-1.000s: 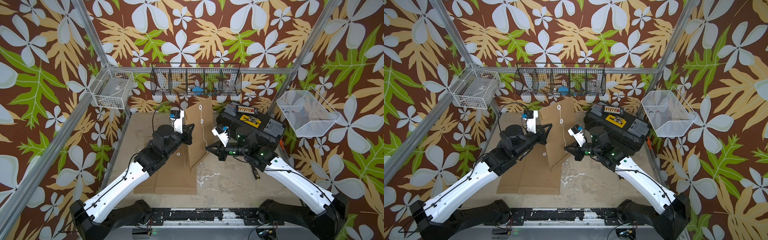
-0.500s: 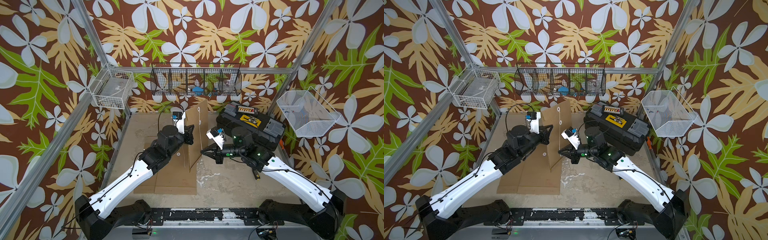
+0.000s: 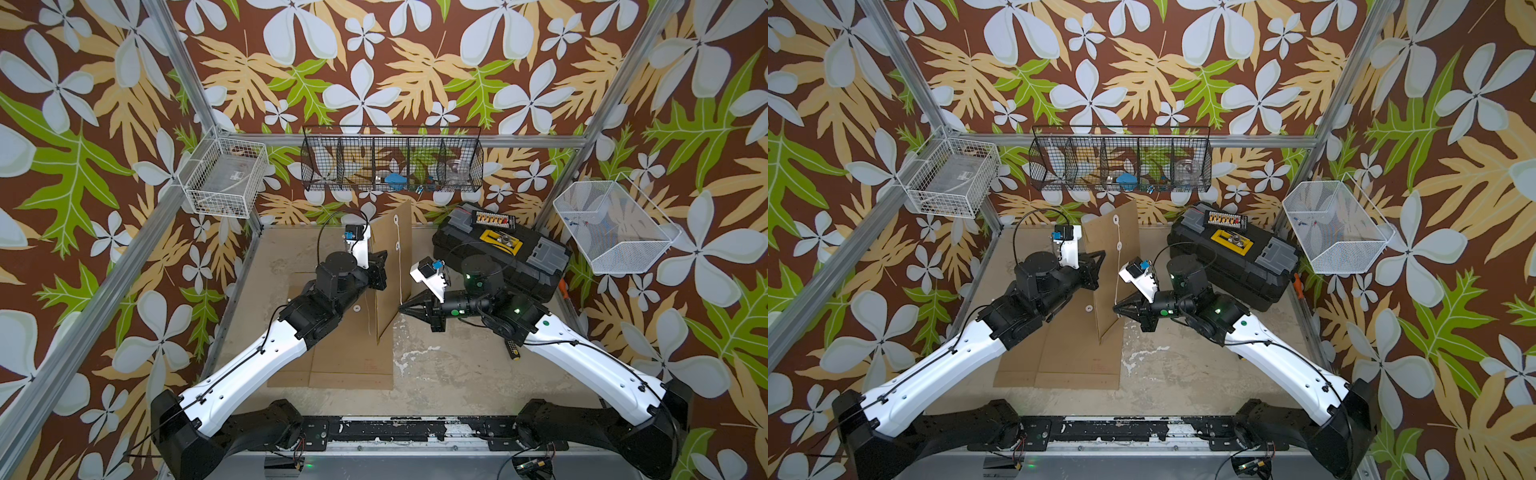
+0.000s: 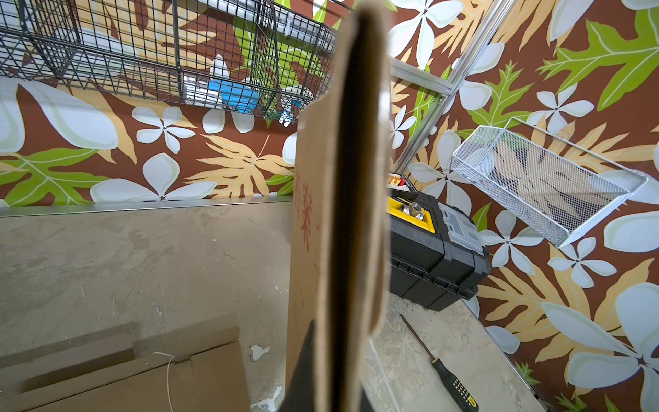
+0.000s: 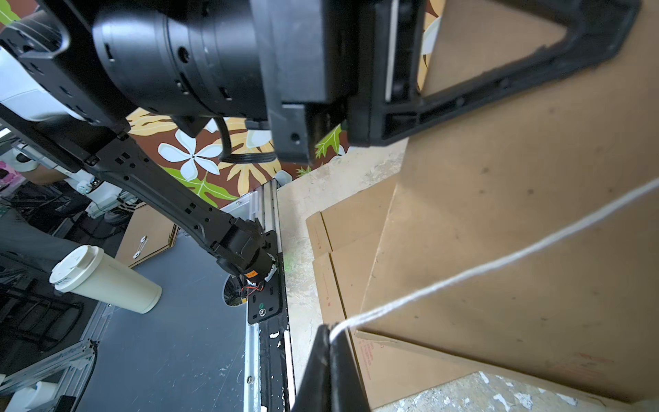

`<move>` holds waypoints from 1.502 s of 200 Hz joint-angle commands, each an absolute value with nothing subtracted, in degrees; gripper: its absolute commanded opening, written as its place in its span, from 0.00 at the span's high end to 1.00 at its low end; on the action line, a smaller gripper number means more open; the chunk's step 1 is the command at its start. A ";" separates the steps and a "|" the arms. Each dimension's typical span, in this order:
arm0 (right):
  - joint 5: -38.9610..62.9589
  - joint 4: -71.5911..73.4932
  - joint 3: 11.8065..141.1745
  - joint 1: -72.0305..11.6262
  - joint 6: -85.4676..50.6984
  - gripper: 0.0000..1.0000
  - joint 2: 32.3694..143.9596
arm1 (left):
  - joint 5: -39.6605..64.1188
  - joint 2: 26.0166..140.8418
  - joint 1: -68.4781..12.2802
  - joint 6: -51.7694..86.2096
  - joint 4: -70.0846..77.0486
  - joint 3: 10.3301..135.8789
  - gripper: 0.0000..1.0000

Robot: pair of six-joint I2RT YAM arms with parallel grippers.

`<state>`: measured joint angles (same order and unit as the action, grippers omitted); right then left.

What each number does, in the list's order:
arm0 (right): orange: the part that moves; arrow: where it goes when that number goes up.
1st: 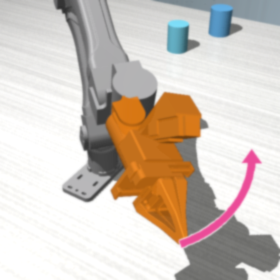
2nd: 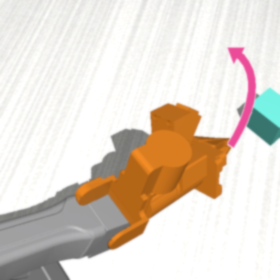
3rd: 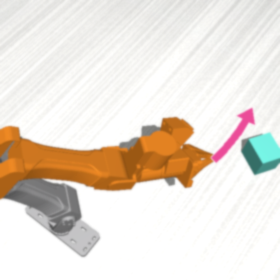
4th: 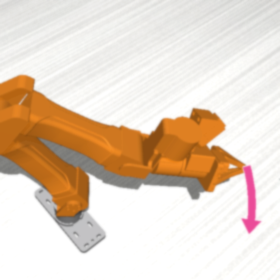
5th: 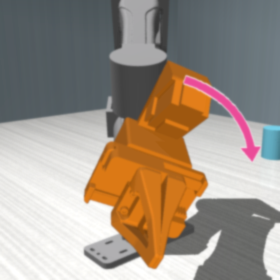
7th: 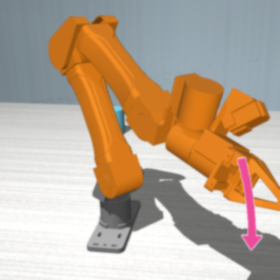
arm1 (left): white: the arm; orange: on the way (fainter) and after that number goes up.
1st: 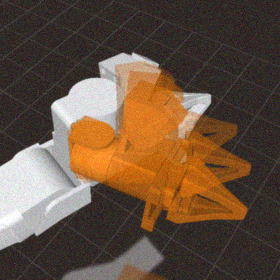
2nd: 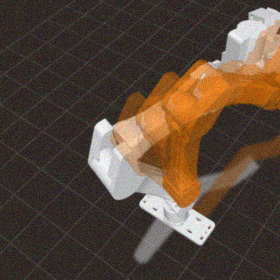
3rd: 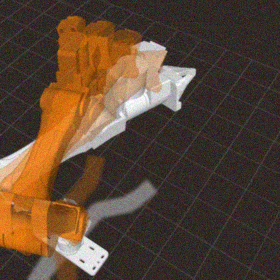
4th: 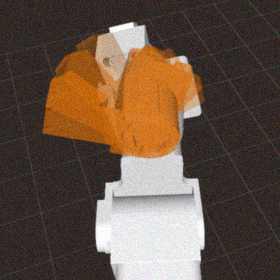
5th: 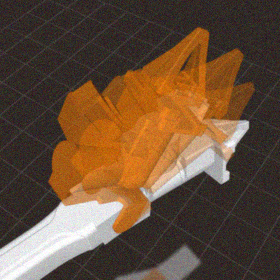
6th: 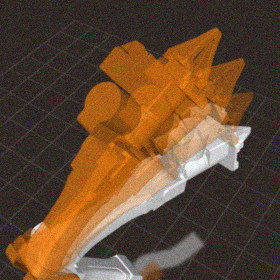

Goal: Open the file bag

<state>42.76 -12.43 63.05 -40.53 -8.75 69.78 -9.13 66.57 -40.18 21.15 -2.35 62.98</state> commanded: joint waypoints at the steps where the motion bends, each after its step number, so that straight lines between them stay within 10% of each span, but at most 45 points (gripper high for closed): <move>1: 43.81 -11.24 63.30 -40.78 -7.85 1.00 69.43 | -9.58 66.37 -40.13 21.01 0.86 62.90 1.00; 116: 3.87 -14.97 63.49 -40.69 -5.87 1.00 58.23 | -6.61 63.84 -39.80 16.48 -7.64 66.29 1.00; 171: -8.95 -17.67 65.98 -40.41 -4.85 1.00 56.99 | 10.38 62.60 -33.17 18.75 -6.06 64.87 1.00; 300: -4.39 -21.33 68.35 -20.67 -8.77 1.00 56.52 | 30.74 60.43 -28.22 16.23 -5.16 63.52 1.00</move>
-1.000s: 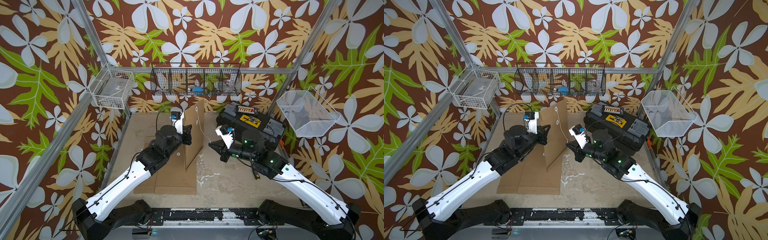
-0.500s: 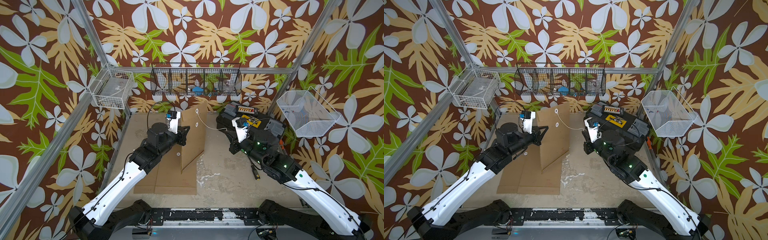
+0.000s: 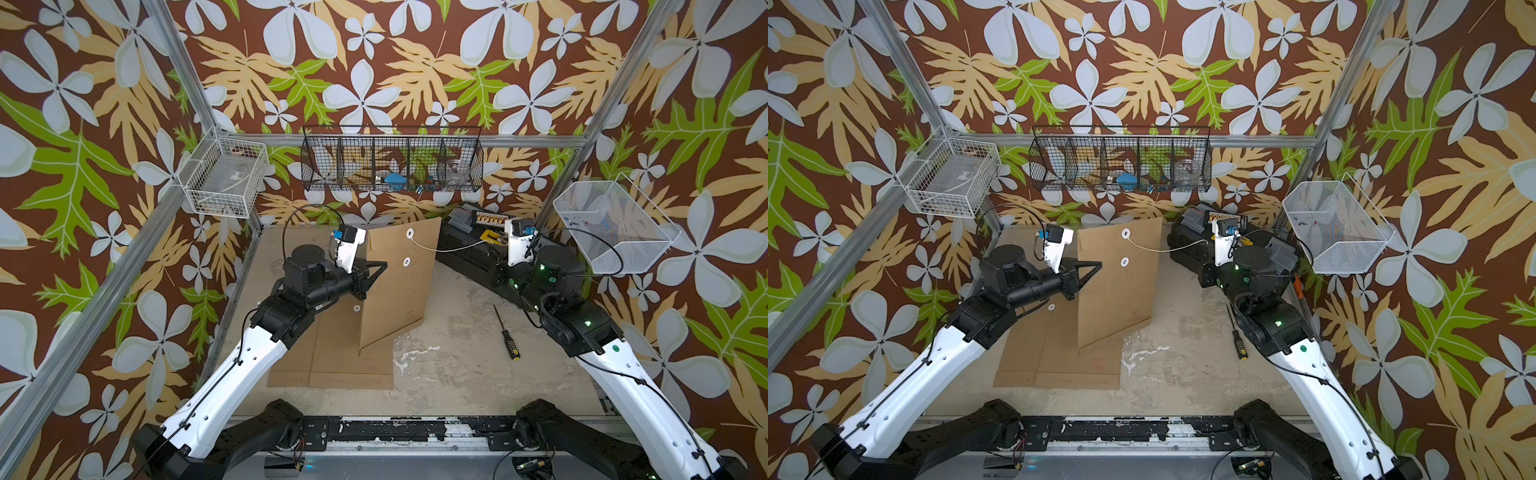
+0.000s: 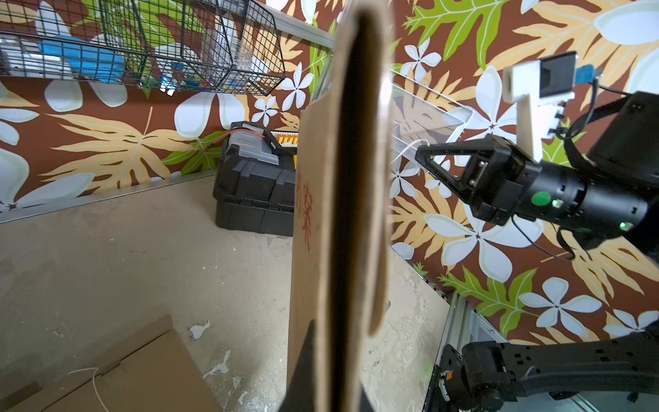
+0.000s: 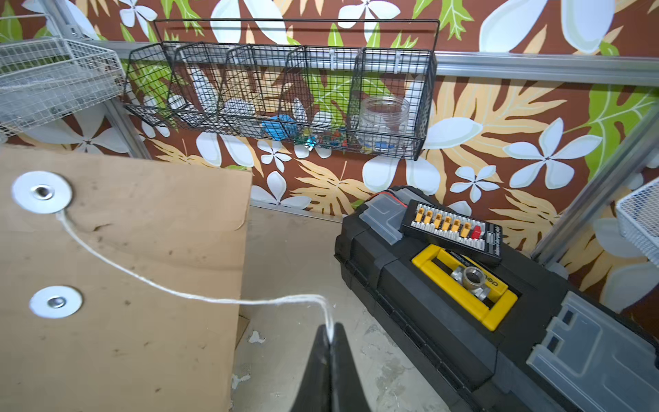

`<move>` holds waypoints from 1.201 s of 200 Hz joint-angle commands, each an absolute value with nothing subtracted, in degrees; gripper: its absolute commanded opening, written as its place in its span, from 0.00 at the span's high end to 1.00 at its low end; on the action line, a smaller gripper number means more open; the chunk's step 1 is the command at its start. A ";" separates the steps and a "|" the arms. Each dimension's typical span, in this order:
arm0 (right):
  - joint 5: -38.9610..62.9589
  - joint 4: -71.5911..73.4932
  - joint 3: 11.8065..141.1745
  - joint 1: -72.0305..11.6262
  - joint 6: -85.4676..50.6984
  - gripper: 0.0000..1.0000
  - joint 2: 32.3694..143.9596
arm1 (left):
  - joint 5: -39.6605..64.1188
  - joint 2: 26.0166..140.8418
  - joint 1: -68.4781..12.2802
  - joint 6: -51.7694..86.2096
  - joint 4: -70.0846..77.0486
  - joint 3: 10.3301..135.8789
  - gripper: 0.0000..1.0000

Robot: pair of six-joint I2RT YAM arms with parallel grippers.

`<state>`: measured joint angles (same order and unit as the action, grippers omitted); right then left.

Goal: Open the file bag

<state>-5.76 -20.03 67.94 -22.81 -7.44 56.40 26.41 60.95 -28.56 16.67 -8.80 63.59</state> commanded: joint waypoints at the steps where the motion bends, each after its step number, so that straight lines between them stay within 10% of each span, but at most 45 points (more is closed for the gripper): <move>1: -4.30 -21.35 68.32 -20.57 -8.83 1.00 56.51 | 30.80 60.41 -28.21 16.25 -5.17 63.53 1.00; 240: 3.34 -19.12 80.97 -7.74 -10.28 1.00 63.31 | 45.57 61.24 -27.27 4.89 -18.80 67.38 1.00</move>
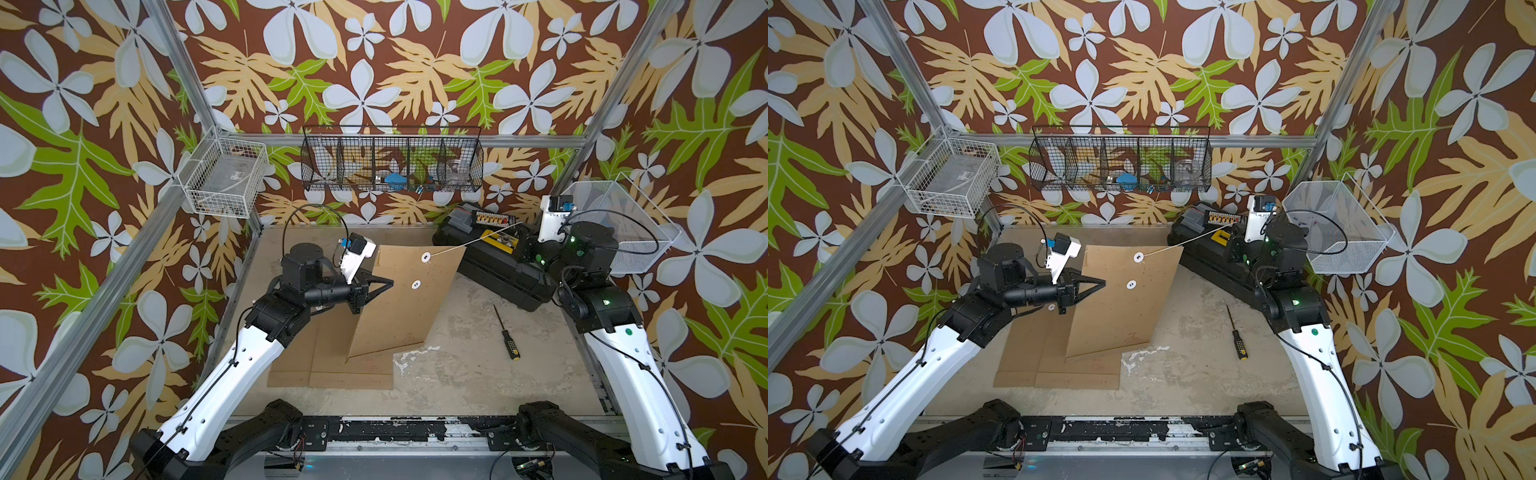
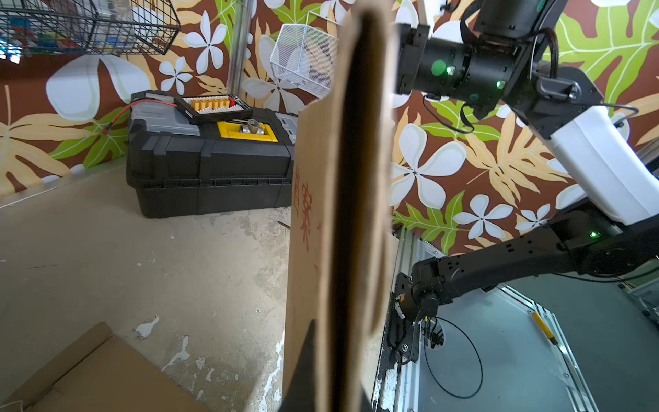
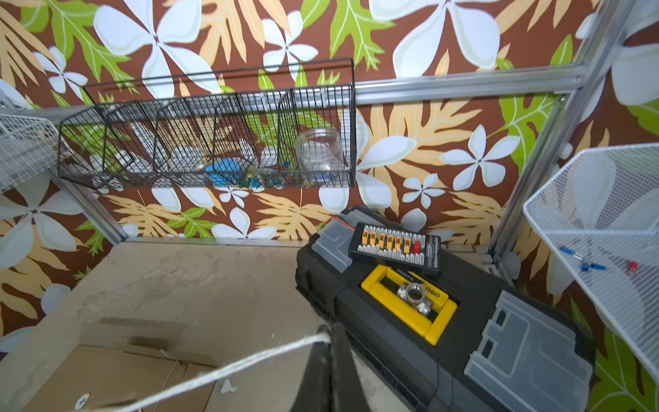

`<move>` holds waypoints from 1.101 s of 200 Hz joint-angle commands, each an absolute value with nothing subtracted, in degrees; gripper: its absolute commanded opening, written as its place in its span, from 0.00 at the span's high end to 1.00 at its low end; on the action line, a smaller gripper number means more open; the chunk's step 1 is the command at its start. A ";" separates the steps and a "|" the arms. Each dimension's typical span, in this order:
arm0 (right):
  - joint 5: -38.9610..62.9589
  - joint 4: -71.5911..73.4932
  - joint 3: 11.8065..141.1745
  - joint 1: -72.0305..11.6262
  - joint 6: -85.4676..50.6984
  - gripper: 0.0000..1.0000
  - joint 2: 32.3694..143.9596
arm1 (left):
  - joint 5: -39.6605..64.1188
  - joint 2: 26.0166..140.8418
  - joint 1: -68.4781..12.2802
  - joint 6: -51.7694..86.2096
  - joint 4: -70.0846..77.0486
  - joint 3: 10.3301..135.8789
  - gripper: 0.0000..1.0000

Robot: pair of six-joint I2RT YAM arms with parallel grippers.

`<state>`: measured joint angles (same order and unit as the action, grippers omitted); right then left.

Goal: Open the file bag

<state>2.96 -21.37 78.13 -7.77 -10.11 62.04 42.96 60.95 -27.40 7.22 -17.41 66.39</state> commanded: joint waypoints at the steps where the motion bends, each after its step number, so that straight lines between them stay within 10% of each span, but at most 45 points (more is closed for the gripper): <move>1: 3.34 -19.09 81.18 -7.78 -10.28 1.00 63.38 | 45.55 61.25 -27.26 4.82 -18.85 67.40 1.00; 220: 31.11 -19.02 94.68 -7.76 -9.78 0.93 82.16 | 47.28 63.43 -34.80 -0.62 -26.37 72.16 1.00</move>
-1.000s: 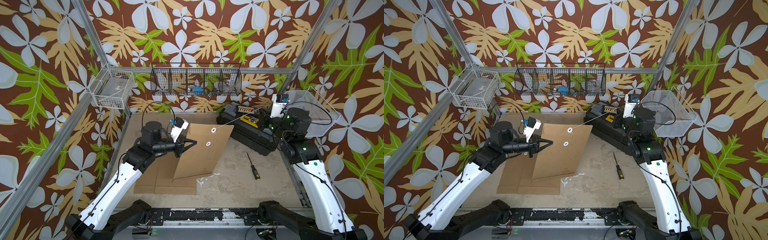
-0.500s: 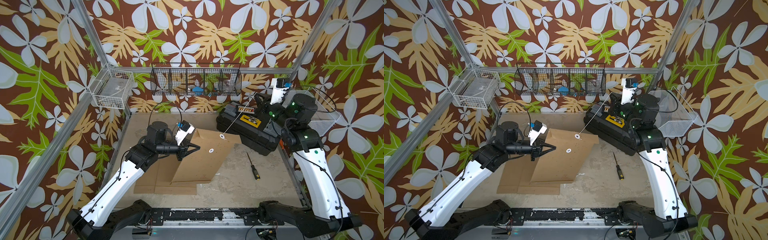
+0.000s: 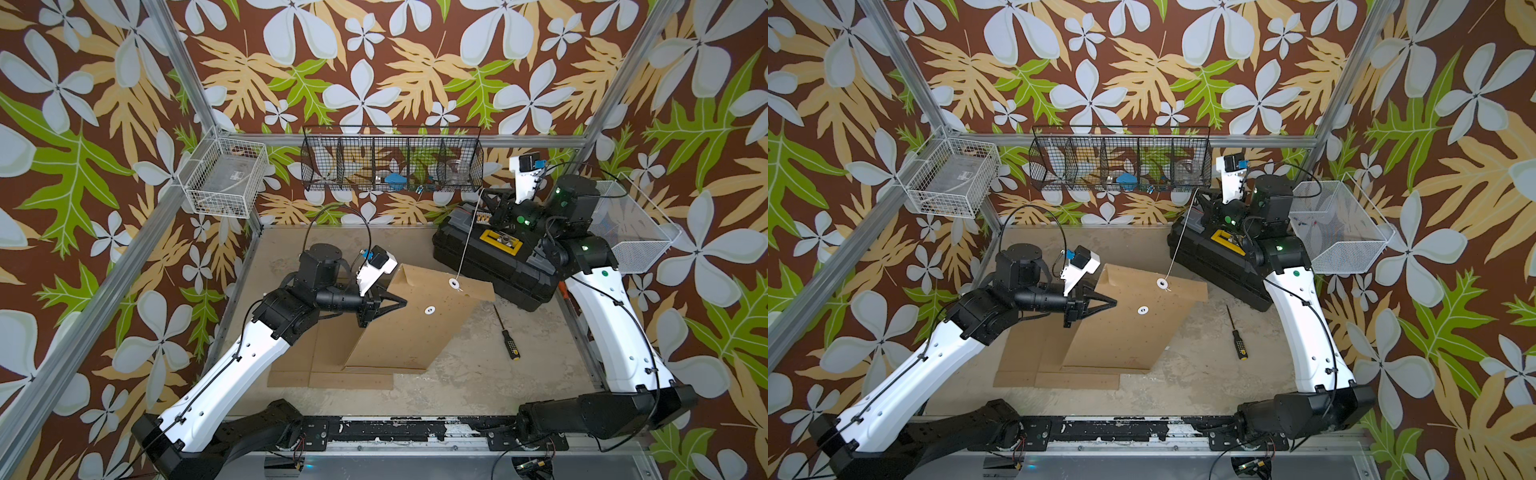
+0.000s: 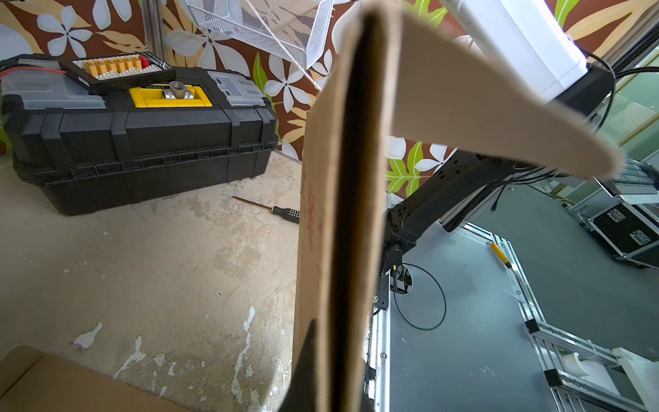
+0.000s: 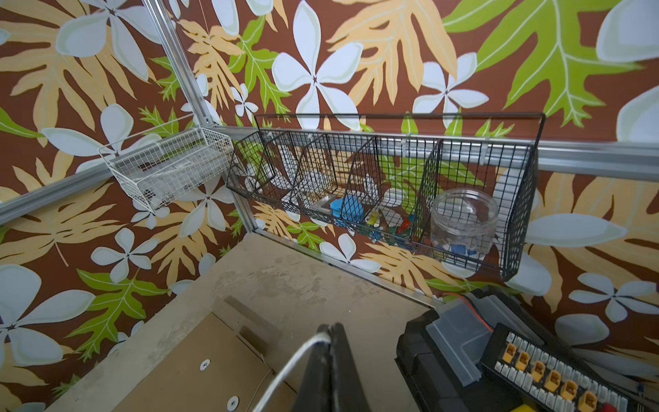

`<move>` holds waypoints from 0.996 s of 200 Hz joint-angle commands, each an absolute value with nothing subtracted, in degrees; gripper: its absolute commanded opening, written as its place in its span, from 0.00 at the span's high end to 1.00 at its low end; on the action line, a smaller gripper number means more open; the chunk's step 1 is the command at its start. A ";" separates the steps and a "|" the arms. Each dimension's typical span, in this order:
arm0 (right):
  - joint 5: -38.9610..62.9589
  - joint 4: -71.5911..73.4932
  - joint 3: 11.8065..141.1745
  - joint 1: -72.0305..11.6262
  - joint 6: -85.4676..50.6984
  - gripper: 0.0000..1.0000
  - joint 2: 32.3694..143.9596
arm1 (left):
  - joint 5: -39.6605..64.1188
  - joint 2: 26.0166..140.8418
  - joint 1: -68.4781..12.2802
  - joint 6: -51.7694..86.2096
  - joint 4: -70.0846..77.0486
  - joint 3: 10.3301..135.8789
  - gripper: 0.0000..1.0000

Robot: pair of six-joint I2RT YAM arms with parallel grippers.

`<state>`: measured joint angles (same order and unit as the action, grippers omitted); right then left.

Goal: Open the file bag

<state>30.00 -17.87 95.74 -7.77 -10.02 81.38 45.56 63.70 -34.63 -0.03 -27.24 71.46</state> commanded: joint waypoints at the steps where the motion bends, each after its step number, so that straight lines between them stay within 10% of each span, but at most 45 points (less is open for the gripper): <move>1: 31.11 -19.04 94.58 -7.79 -9.77 0.92 82.26 | 47.24 63.40 -34.80 -0.62 -26.37 72.20 1.00; 139: 19.52 -25.66 91.74 -7.74 -8.96 0.43 86.23 | 48.55 60.95 -34.79 -1.31 -25.62 71.19 1.00; 199: 10.03 -23.24 86.69 -5.55 -12.47 0.39 82.26 | 47.35 59.85 -32.27 1.61 -20.73 70.24 1.00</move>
<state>12.95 -26.24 89.82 -6.98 -9.17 85.06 46.94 60.12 -34.33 -0.19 -26.28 70.67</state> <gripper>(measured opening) 0.602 0.070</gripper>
